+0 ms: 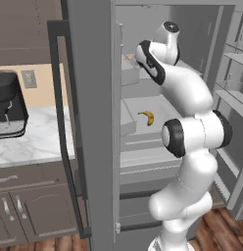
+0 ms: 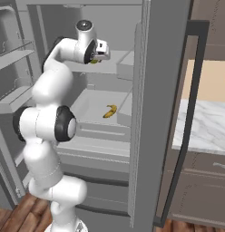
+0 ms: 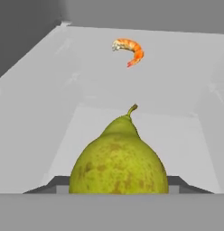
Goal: Pick up the banana and pear from the fridge and place one fruit on each plate on the dining counter.
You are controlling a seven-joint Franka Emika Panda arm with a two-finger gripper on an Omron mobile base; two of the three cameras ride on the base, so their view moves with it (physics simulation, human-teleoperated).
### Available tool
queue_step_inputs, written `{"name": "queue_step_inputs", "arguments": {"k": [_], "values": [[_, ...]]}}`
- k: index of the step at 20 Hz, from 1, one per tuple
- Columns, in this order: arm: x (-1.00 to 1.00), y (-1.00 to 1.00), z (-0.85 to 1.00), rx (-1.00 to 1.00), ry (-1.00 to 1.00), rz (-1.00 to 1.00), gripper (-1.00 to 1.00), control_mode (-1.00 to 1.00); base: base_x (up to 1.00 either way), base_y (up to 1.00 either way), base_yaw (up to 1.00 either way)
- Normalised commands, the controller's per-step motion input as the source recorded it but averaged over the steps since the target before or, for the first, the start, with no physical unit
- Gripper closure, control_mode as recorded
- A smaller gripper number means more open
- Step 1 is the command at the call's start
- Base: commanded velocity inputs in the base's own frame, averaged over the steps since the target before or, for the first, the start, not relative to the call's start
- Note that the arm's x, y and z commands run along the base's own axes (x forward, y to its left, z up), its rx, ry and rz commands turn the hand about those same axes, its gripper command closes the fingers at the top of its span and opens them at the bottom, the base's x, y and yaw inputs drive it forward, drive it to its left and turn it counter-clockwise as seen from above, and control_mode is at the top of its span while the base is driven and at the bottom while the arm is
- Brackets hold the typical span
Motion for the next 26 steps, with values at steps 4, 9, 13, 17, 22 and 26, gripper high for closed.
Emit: {"name": "queue_step_inputs", "arguments": {"k": [4,9,13,17,22,26], "values": [[-1.00,0.00,0.27,0.04,-0.03,0.00,1.00,-1.00,0.00,0.00,0.00],[-1.00,0.00,-0.01,0.00,-0.17,0.00,1.00,-1.00,0.00,0.00,0.00],[-1.00,0.00,0.00,0.05,-0.10,0.00,1.00,-1.00,0.00,0.00,0.00],[-1.00,0.00,0.09,0.04,0.04,0.00,1.00,-1.00,0.00,0.00,0.00],[-1.00,0.00,0.20,0.01,0.09,0.00,1.00,-1.00,0.00,0.00,0.00],[-1.00,0.00,0.20,0.00,-0.03,-0.02,1.00,-1.00,0.00,0.00,0.00]]}}
